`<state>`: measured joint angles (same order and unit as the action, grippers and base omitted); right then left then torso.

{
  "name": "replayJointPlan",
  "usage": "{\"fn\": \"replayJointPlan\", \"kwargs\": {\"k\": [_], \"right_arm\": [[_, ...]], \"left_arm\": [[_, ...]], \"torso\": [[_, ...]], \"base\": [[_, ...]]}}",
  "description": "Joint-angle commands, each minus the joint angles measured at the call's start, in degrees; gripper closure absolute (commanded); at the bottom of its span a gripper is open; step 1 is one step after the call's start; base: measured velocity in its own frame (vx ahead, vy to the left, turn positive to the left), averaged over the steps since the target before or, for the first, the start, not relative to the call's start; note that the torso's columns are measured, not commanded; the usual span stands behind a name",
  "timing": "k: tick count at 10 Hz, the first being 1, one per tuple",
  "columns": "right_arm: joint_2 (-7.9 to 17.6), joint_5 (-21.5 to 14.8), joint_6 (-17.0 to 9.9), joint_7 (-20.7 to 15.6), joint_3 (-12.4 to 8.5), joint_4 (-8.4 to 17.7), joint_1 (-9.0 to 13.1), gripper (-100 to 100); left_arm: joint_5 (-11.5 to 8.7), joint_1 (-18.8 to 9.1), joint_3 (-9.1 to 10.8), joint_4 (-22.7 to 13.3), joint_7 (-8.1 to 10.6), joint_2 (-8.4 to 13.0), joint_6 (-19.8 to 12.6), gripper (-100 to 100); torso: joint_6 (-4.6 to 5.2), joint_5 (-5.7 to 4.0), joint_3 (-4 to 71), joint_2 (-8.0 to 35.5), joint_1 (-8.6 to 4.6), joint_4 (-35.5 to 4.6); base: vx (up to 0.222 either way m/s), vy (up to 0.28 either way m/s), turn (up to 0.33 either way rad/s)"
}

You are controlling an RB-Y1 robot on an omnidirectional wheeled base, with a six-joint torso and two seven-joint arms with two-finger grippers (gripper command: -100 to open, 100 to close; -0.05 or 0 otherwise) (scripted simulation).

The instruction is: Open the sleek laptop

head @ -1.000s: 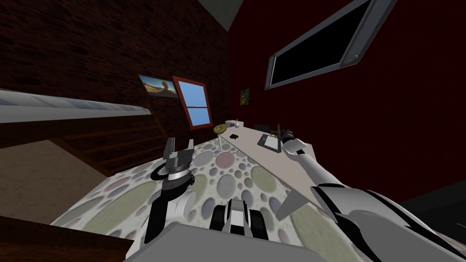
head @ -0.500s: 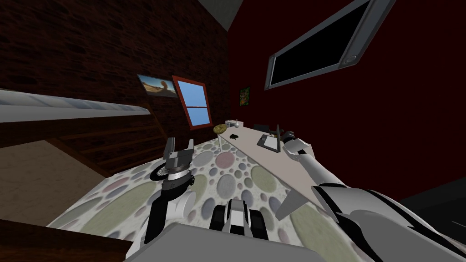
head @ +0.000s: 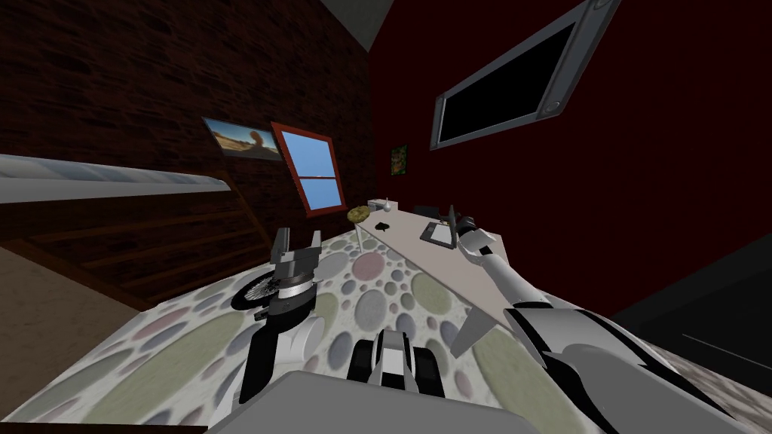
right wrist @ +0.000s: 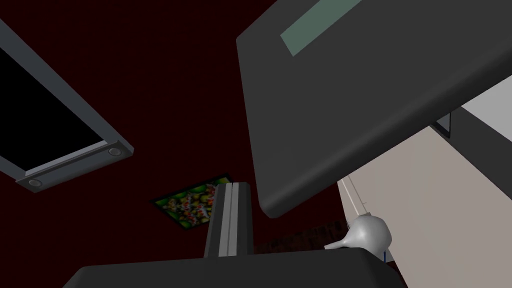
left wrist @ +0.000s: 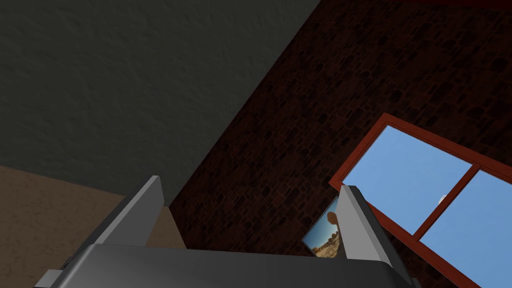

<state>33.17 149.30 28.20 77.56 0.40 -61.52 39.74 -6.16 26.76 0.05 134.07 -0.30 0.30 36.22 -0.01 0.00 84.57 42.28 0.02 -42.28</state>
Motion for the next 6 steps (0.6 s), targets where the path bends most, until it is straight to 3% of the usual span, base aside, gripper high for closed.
{"fn": "replayJointPlan", "kwargs": {"k": [1,2,6], "right_arm": [[-0.66,-0.19,0.55,-0.08,0.31,-0.95,-0.15,100],[-1.06,1.41,0.26,0.85,0.65,-1.65,-0.21,-100],[-1.95,5.59,-0.87,3.34,1.43,-3.15,-0.34,-100]], "left_arm": [[0.00,0.00,0.00,0.00,0.00,0.00,0.00,0],[0.00,0.00,0.00,0.00,0.00,0.00,0.00,0],[0.00,0.01,0.01,0.00,0.00,0.01,0.00,0]], "torso": [[-0.01,0.01,-0.01,0.01,0.02,-0.01],[0.00,0.01,-0.01,0.02,0.02,-0.01],[0.02,-0.04,0.07,-0.10,-0.11,0.03]], "base": [[0.000,0.000,0.000],[0.050,-0.038,0.059],[0.112,-0.087,0.073]]}}
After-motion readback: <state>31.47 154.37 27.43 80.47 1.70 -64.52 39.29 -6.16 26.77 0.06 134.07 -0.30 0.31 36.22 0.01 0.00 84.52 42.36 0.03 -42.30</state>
